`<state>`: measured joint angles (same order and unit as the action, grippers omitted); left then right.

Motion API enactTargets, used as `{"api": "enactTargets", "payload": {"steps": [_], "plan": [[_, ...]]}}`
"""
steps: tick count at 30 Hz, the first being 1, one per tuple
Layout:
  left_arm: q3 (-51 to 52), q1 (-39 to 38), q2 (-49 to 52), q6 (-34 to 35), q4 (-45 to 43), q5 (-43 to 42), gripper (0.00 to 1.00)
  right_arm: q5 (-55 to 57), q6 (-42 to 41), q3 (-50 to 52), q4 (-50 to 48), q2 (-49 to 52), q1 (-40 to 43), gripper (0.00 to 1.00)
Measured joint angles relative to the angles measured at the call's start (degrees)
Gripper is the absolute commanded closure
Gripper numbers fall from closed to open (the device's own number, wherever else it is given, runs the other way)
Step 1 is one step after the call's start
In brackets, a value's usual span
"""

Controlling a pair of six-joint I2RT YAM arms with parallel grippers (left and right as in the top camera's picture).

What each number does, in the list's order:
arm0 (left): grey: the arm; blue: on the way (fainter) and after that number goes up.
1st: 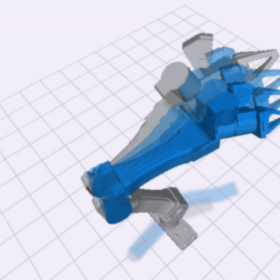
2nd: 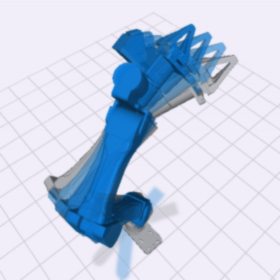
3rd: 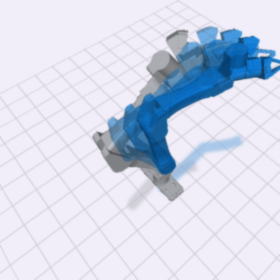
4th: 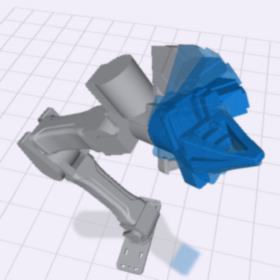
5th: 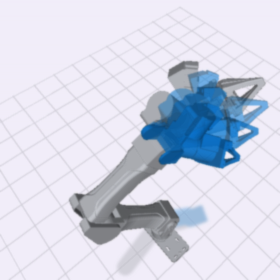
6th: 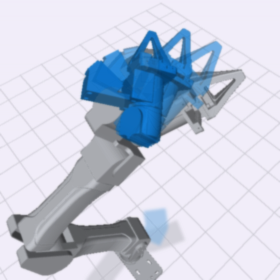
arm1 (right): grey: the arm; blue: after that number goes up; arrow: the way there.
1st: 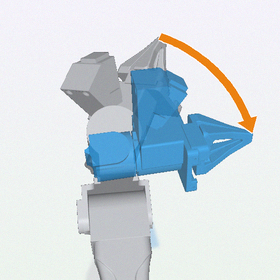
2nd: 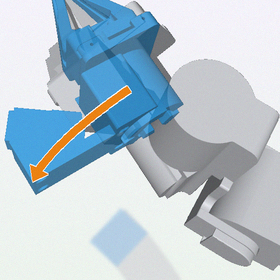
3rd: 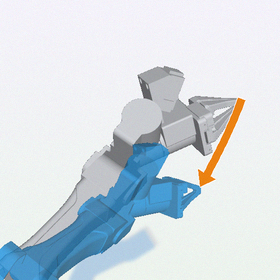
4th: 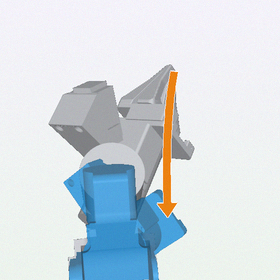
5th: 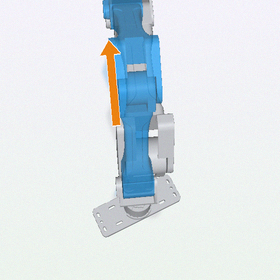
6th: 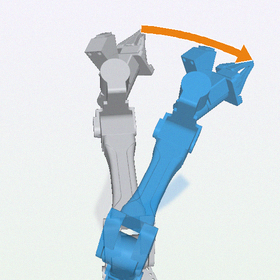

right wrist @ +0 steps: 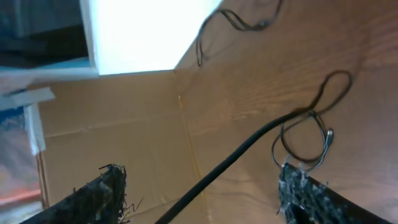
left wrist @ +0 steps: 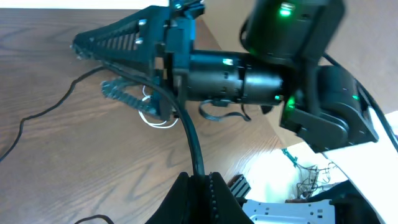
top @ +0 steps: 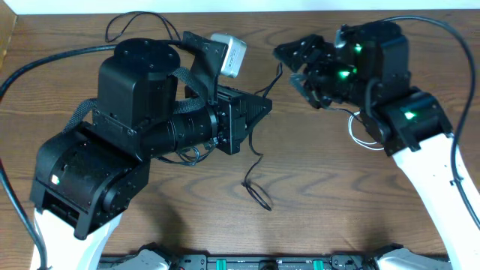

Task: Untangle cables

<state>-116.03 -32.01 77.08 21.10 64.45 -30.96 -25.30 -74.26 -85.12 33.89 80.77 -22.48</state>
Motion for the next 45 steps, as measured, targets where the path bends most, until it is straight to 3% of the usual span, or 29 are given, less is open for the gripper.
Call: {"api": "enactTargets", "payload": {"steps": [22,29,34,39,40,42,45], "plan": [[0.00,0.00,0.02,-0.37,-0.39,0.02,0.92,-10.54,-9.38,0.00,-2.49,0.52,-0.42,0.41],[0.00,0.00,0.02,-0.39,-0.39,0.02,0.93,-11.78,-12.00,0.00,-4.50,0.52,-0.42,0.69],[0.00,0.00,0.02,-0.39,-0.37,0.02,0.92,-12.33,-12.66,0.00,-4.59,0.52,-0.42,0.99],[0.00,0.00,0.07,-0.39,0.02,0.04,0.92,-12.09,-12.07,0.00,-4.59,0.52,-0.61,0.99],[0.00,0.00,0.07,-0.39,0.07,0.04,0.83,-11.76,-11.67,0.00,-4.61,0.52,-0.63,0.99],[0.00,0.00,0.07,-0.48,0.22,0.02,0.58,-10.25,-9.11,0.00,-4.57,0.52,-0.72,0.99],[-0.02,-0.04,0.07,-0.52,1.49,1.22,0.36,-7.67,-4.61,0.00,-4.55,0.52,-0.74,0.99]]}}
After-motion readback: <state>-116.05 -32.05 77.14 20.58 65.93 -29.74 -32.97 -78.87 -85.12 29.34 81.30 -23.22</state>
